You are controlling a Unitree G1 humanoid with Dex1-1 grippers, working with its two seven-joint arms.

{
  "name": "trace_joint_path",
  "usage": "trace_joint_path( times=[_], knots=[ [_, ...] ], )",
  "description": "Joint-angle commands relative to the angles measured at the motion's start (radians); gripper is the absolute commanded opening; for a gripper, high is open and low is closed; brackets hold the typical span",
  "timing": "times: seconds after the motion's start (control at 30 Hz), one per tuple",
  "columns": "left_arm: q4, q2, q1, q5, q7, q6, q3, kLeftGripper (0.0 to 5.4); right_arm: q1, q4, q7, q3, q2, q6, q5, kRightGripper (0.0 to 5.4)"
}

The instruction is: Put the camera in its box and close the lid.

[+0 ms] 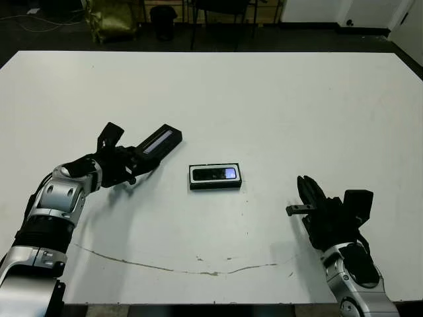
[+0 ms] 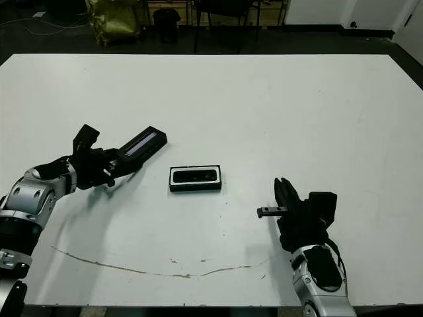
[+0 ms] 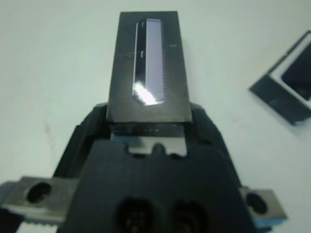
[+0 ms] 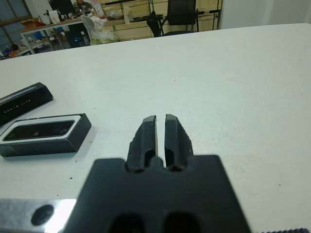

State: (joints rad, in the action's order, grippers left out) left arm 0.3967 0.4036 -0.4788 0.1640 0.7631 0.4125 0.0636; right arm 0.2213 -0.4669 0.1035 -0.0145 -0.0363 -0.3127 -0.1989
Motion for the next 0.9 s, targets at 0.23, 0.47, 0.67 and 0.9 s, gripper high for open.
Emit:
trace_joint_path(
  times=[0.23,0.47,0.67,0.9],
  knots=[
    [-0.306,0.124,-0.054,0.077,0.101,0.042,-0.048,2.41,0.003,0.033,0.006,-0.001,-0.005,-0.007,0.006,0.0],
    [-0.398,0.187,-0.133,0.128,0.197,0.089,-0.026,2.41,-0.005,0.068,0.027,0.004,-0.013,0.046,0.021,0.0],
    [-0.374,0.187,-0.186,0.103,0.273,0.057,0.063,2.41,-0.011,0.098,0.043,0.003,-0.01,0.09,0.02,0.0],
    [-0.279,0.142,-0.237,0.061,0.35,0.019,0.19,2.41,-0.003,0.095,0.037,0.008,-0.013,0.096,0.043,0.0]
  ],
)
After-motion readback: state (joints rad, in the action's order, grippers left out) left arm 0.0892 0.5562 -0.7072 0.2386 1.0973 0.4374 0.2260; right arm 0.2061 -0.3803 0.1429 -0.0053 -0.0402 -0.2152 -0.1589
